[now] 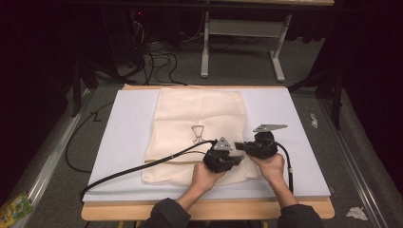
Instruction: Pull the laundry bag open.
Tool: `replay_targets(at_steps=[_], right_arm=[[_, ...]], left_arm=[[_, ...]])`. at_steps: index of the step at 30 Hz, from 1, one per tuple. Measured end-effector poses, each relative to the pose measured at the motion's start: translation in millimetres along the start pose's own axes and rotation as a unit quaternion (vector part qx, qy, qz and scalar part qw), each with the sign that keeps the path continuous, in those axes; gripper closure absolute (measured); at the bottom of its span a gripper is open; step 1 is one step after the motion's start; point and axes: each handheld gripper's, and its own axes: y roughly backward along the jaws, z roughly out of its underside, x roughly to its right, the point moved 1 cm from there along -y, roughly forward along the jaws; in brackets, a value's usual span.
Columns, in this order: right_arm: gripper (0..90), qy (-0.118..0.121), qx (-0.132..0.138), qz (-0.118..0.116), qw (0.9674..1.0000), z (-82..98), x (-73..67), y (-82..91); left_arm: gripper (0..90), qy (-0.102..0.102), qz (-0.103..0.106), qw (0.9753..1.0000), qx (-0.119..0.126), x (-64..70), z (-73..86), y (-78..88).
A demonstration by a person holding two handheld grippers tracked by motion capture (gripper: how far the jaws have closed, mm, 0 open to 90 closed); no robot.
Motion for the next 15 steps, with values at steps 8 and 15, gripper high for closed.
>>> replay_targets(at_steps=[8, 15], right_arm=[[87.9, 0.007, -0.002, 0.000, 1.0000, 1.7, 1.6, 2.9], [87.9, 0.013, -0.006, 0.000, 0.9999, 3.3, 2.1, 2.9]], left_arm=[[86.6, -0.008, -0.001, 1.0000, -0.004, 1.5, -0.6, 3.8], [86.8, -0.015, -0.003, 0.9998, -0.013, 2.2, 0.3, 6.2]])
